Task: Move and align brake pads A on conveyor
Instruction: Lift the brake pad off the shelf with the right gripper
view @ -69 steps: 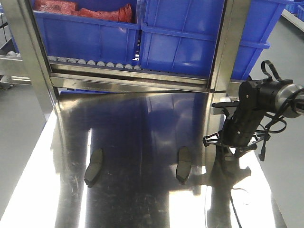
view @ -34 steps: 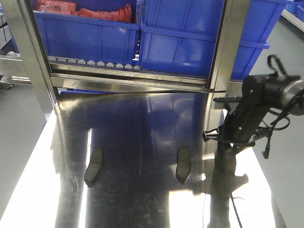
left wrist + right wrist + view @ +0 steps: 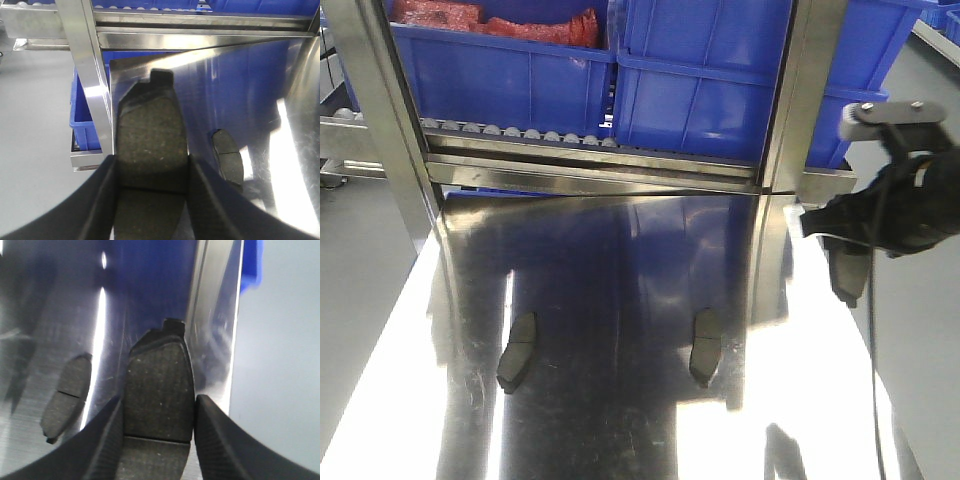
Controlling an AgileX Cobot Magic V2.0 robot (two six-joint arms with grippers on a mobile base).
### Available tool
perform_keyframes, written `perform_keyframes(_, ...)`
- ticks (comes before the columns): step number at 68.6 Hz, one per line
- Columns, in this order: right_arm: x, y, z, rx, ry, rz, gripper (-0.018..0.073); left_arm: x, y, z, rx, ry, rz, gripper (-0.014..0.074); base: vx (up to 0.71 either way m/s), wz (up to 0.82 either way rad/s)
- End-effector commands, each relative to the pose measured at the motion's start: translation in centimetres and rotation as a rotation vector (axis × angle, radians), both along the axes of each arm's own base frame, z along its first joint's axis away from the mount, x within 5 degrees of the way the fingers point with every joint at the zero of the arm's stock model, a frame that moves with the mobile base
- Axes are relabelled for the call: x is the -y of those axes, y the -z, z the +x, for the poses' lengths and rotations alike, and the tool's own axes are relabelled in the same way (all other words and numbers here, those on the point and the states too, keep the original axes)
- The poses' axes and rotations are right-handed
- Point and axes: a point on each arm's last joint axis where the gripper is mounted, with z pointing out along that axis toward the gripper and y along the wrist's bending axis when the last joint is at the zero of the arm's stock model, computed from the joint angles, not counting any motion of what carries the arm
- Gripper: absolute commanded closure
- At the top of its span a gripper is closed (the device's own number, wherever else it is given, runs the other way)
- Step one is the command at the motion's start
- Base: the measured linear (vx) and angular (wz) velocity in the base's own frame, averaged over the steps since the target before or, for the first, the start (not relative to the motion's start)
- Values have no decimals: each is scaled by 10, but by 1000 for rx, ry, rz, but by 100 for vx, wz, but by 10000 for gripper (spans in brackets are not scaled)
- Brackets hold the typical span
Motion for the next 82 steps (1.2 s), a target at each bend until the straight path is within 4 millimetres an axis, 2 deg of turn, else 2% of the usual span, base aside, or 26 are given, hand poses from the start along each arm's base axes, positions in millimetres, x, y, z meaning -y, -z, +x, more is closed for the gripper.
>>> perform_keyframes(1, 6, -36, -24, 237, -5, 15, 567, 1, -18, 3, 128, -4, -25, 603, 0, 0)
perform_keyframes(19, 17, -48, -95, 510, -13, 35, 567, 1, -18, 3, 128, -4, -25, 603, 0, 0)
perform_keyframes(32, 24, -36, -141, 631, -9, 52, 567, 1, -18, 3, 128, -4, -25, 603, 0, 0)
perform_keyframes(40, 28, -27, -162, 675, -8, 58, 567, 1, -18, 3, 128, -4, -25, 603, 0, 0)
perform_keyframes(53, 30, -26, -181, 715, -8, 63, 567, 1, -18, 3, 128, -4, -25, 603, 0, 0)
perform_keyframes(82, 32, -34, -198, 796, -22, 63, 566, 1, -18, 3, 128, -4, -25, 603, 0, 0)
